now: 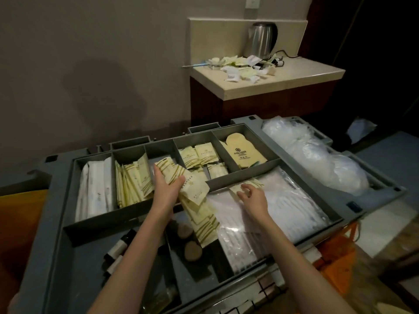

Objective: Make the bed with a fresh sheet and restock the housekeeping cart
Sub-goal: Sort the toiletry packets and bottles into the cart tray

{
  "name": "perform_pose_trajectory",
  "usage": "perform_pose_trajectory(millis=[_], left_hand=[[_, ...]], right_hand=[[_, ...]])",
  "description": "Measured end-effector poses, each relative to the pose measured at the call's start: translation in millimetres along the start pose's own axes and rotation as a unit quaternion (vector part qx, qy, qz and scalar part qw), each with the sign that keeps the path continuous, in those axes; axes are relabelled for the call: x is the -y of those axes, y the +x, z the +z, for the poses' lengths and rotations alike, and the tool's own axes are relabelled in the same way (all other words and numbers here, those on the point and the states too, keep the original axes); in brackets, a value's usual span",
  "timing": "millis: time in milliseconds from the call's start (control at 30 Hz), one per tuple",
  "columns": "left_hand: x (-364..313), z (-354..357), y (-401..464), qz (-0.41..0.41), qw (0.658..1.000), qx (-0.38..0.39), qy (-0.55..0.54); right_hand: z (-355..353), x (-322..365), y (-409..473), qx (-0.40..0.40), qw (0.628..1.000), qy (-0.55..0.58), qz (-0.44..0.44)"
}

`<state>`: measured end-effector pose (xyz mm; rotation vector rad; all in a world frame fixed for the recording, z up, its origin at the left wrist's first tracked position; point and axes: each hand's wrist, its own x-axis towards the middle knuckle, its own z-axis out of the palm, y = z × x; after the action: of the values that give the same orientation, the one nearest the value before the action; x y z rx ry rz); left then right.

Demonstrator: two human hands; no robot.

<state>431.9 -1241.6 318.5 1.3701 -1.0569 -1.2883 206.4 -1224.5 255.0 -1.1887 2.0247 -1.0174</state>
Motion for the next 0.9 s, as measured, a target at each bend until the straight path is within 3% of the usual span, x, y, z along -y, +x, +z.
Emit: perform_pose_trajectory(millis=[100,133,267,433,600,900], left_hand=[[-6.2,5.6,1.8,-0.002,1.0,-0.004,0.0],[-8.5,5.7,2.5,-0.004,1.0,-0.004,-0.003],[-14.9,-2.1,12.8,-0.002,1.0,-0.016,-0.012],[-11.9,-12.3,28.8,-0.018,0.999,-0.032,-0.02],[-12.3,-22.0,40.6,-0.027,0.998,-0.047,-0.028],[-20.2,-35.6,70.1,-0.029,0.993,-0.098,-0.051]], right_hand=[[10.0,8.3,-3.3,-0.035,0.977,0.194,0.083],[10.7,8.6,-3.4,-0.047,0.971,0.214,0.091],[-8.3,18.0,-11.0,-0.056,0.986,0.158,0.013],[-28.4,54.5,-4.0,0.061,0.982,0.147,-0.106],[-4.2,89.5,40.8,0.128,0.982,0.082,-0.115],[47.1,91.3,93.2,0.31,0.94,-0.063,-0.13]])
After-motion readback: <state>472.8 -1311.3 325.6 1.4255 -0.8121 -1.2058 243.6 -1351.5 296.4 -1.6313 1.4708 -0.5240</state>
